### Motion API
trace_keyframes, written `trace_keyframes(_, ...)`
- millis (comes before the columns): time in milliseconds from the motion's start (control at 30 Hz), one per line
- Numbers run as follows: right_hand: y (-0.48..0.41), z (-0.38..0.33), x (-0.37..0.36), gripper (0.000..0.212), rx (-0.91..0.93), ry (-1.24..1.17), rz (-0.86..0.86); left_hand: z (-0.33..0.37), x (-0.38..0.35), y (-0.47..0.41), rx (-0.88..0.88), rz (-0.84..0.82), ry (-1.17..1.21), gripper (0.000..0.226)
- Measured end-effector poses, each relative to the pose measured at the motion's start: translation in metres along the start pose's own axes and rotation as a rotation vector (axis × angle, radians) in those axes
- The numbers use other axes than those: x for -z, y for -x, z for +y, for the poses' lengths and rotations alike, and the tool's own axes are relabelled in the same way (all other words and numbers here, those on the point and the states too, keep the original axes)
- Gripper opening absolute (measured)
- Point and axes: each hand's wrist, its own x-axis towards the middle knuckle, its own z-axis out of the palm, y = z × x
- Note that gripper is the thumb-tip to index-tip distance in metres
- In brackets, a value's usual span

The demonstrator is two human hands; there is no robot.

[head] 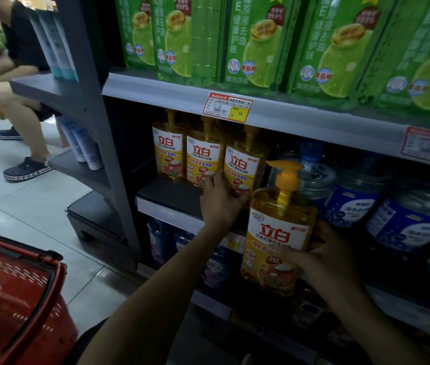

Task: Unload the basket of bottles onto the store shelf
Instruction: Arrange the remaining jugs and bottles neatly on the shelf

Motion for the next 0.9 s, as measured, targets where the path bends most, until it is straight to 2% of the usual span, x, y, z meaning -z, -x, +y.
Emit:
trace_keyframes(367,-0.001,0.006,0.009,0.055,-0.010,0.019,0.013,0.010,-0.015,0.002,0.075,0.113,-0.004,0.099)
trace_keyframes(600,0.002,0.005,0.008,0.058,0.001,0.042,0.017,0.012,-0.010,0.006,0.075,0.091,0.006,0.103)
trace_keyframes(800,0.002,0.001,0.004,0.059,0.006,0.048,0.016,0.012,0.018,0.017,0.053,0.008,0.098,0.099)
trace_keyframes(900,0.005,-0.004,-0.001,0.058,0.013,0.036,0.004,0.003,0.035,0.027,0.072,-0.049,0.139,0.079)
